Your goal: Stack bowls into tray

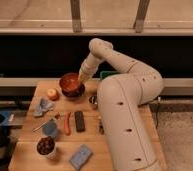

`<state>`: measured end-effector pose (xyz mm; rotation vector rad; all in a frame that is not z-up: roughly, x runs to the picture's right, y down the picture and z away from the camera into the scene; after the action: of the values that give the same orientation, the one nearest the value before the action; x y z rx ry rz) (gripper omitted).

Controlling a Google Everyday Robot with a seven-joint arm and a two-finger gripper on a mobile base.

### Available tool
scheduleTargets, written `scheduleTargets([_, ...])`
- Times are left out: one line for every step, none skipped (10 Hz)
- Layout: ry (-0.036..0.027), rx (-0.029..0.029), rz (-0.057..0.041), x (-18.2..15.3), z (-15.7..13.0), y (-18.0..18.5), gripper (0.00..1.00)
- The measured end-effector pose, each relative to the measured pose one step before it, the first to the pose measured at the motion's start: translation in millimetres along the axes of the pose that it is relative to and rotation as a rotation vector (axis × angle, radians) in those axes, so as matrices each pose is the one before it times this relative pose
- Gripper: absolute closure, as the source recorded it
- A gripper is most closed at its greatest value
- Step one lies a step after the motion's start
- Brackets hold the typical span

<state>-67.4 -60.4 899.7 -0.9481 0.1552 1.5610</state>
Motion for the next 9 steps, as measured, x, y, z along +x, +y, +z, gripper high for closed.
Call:
scheduleTargets([0.00271, 0.00177, 0.00044, 0.73, 1.1, -0.19, 0.36])
scheduleTargets([0.00084, -0.00299, 0.00342, -0.19, 1.13, -1.09, 0.36])
scheduleTargets([0.00327, -0.00231, 0.00411, 1.23, 0.96, -2.32, 0.36])
scheduleTargets([0.00539, 0.00058, 0.00133, 1.97, 1.77, -1.05, 0.36])
scheduleTargets([0.00233, 0.00104, 0.00131, 1.64, 1.31, -0.57, 0.36])
scheduleTargets([-0.00741, 0.0039, 0.00363, 1.12, -2.11, -3.58, 0.36])
scheduleTargets([-0.00986, 0.00389, 0.00575, 0.58, -4.96, -4.92, 0.36])
scheduleTargets([-0.00714, 0.00373, 0.00521, 0.59, -2.9, -3.81, 0.36])
scheduleTargets([-0.00578, 0.00151, 0.00288, 0.46, -2.09, -1.37, 0.36])
